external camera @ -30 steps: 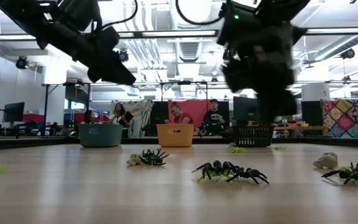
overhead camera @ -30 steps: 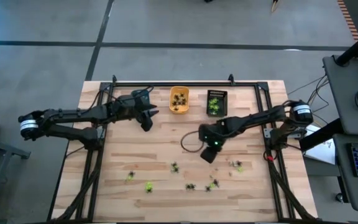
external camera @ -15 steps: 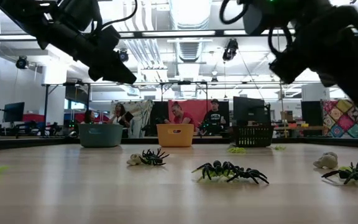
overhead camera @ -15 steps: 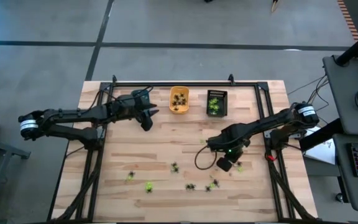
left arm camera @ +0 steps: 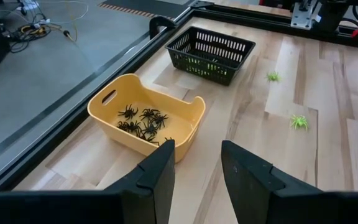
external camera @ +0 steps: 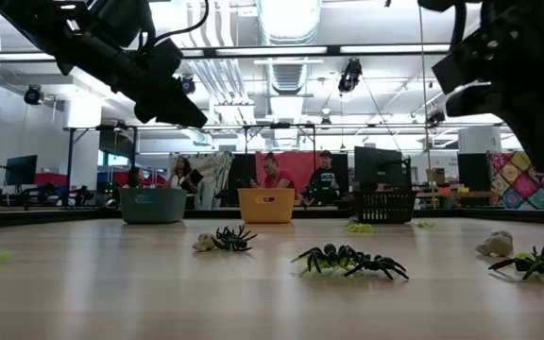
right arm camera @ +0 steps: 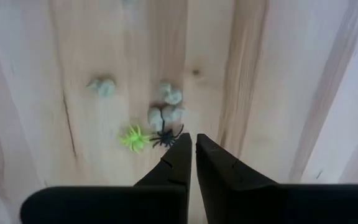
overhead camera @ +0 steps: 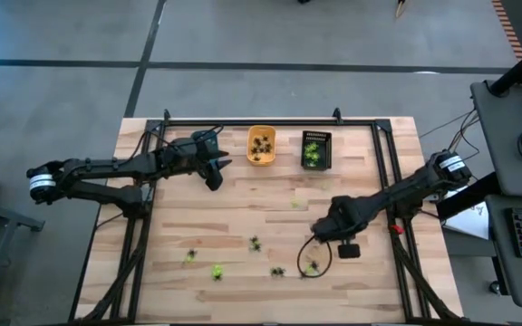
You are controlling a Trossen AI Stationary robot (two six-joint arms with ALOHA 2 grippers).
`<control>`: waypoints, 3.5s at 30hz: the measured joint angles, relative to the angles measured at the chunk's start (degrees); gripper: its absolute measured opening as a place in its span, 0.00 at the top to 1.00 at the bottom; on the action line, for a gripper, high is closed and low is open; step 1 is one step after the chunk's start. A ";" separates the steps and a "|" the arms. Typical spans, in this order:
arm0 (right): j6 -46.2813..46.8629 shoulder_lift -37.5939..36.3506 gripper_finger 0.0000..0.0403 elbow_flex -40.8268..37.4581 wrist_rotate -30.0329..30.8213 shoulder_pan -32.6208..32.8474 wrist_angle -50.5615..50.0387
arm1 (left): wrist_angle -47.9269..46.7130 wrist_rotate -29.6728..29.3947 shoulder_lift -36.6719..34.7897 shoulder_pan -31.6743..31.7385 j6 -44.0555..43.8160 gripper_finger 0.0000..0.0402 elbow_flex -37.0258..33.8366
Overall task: Sort Halloween decoration
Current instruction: Put the white skull toy into the blue bin
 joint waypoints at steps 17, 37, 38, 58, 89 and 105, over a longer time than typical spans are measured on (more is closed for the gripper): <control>1.34 0.00 0.70 -4.12 0.41 0.23 8.37 | 0.00 0.00 0.00 0.00 0.00 0.72 0.00; 1.76 0.02 0.73 -10.52 -2.13 0.34 17.49 | -0.02 0.00 0.00 0.00 0.00 0.72 0.00; 1.78 0.02 0.73 -10.80 -2.14 0.34 17.54 | -0.02 0.00 0.00 0.00 0.00 0.72 0.00; -0.85 0.00 0.81 -15.67 -2.54 0.15 25.69 | 0.02 0.00 0.00 0.00 0.00 0.72 0.00; -4.80 -5.02 0.98 -12.19 3.66 -10.29 47.19 | 3.78 0.02 -0.31 0.00 -0.44 0.72 -0.02; -11.78 14.85 0.98 -6.53 -10.35 -28.55 110.57 | -0.12 2.17 -17.67 -0.39 0.24 0.72 -0.02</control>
